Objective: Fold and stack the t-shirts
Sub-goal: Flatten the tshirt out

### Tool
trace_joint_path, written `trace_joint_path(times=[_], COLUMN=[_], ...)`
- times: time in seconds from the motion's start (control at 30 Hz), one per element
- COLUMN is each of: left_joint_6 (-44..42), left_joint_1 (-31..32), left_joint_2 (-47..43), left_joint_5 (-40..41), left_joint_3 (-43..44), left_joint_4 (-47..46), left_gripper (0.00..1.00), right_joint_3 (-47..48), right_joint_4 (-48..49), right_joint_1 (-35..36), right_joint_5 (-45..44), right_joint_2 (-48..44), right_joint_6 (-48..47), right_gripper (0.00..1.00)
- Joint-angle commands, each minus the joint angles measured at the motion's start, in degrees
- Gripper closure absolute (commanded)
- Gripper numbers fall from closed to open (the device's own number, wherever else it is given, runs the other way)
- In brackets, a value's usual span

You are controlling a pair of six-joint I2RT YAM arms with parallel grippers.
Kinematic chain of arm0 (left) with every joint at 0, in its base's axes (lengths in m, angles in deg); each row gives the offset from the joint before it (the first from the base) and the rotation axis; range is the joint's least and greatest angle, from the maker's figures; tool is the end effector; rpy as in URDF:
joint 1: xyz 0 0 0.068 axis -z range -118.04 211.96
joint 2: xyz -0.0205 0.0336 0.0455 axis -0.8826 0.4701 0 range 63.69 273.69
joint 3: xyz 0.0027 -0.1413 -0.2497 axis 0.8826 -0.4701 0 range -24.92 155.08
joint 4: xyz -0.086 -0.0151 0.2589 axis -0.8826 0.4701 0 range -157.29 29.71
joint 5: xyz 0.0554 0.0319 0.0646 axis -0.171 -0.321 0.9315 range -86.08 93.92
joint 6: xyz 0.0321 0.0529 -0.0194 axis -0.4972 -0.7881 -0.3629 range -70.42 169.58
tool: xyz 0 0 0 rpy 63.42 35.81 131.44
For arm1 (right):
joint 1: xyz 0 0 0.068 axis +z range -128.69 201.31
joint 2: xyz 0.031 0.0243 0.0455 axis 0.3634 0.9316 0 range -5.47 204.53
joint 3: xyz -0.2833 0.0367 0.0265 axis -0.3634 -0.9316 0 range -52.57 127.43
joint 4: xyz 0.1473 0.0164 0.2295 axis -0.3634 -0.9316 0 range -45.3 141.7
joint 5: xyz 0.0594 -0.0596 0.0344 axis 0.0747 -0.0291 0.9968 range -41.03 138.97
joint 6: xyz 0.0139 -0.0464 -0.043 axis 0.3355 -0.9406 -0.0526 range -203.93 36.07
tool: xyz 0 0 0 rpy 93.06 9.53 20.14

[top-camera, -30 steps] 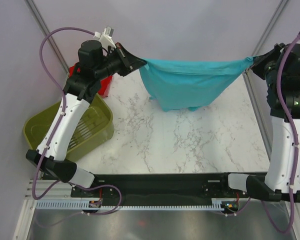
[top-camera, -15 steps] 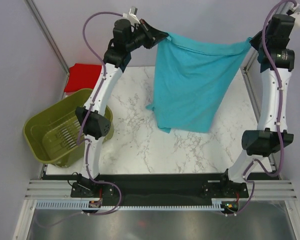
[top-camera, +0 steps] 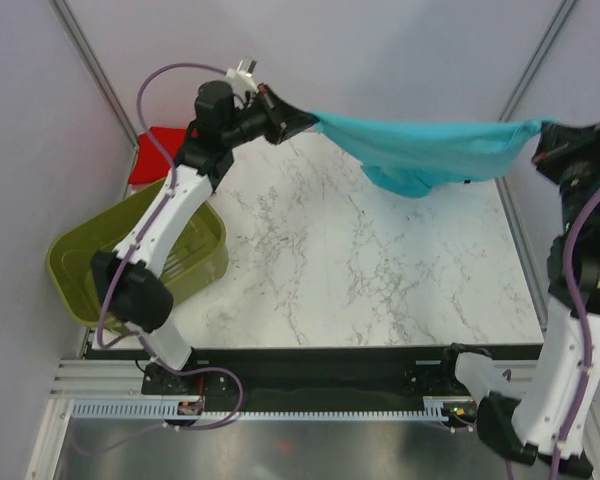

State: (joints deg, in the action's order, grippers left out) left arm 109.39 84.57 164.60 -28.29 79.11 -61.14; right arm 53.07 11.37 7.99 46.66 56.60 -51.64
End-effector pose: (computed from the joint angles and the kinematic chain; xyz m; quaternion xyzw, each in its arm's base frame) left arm 0.3988 -0.1953 0.4547 -0.0414 0.7215 -0.5870 0.3648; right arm 0.1543 -0.0386 0.5876 0.2796 0.6274 0.1061 0.7190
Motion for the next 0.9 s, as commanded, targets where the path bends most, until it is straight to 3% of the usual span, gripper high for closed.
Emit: trace_joint_path(times=[0.0, 0.03, 0.13, 0.23, 0.33, 0.43, 0.57, 0.7, 0.8, 0.83, 0.87], left_joint_6=[-8.3, -9.4, -14.5, -16.7, -18.9, -23.3, -25.8, -27.2, -27.6, -27.6, -27.7], left_joint_1=[-4.8, -6.0, -7.0, -7.1, -7.2, -7.3, -7.8, -8.5, -9.2, -9.4, -9.4], left_joint_2=[-7.0, -7.1, -3.5, 2.8, 8.8, 15.1, 20.3, 22.9, 23.7, 23.3, 22.9], left_joint_5=[-1.7, -2.1, -5.2, -11.6, -9.8, -4.8, -3.5, -1.1, -0.4, 0.0, 0.3], left_joint_3=[-15.9, -18.5, -23.8, -23.9, -21.4, -16.2, -9.9, -4.8, -1.0, -0.4, 0.3], left_joint_4=[-1.9, -1.9, -1.9, -1.8, -0.4, 7.1, 8.6, 9.5, 10.2, 10.4, 10.8], left_gripper=[0.98, 0.98, 0.98, 0.98, 0.98, 0.98, 0.98, 0.95, 0.84, 0.79, 0.70], right_joint_3=[-18.8, -29.4, -47.6, -59.6, -68.6, -75.3, -78.7, -74.5, -63.1, -60.8, -58.8], right_joint_4=[-2.0, -1.0, 1.8, 3.9, 7.4, 12.8, 20.2, 24.1, 22.7, 21.5, 19.1], right_joint_1=[1.4, 1.9, 2.5, 3.8, 7.4, 16.3, 33.0, 47.6, 54.1, 54.6, 54.7], right_joint_5=[6.3, 7.8, 13.5, 15.9, 13.8, 9.8, 2.7, -6.8, -8.6, -9.0, -9.4], right_joint_2=[-6.5, -8.8, -15.1, -16.8, -18.6, -19.0, -14.1, -3.6, 6.5, 8.4, 10.7], right_joint_6=[1.6, 2.2, 1.8, 2.2, 5.1, 12.1, 20.4, 24.9, 24.0, 23.4, 23.2], right_gripper=[1.00, 1.00, 1.00, 1.00, 1.00, 1.00, 1.00, 0.98, 0.78, 0.63, 0.57])
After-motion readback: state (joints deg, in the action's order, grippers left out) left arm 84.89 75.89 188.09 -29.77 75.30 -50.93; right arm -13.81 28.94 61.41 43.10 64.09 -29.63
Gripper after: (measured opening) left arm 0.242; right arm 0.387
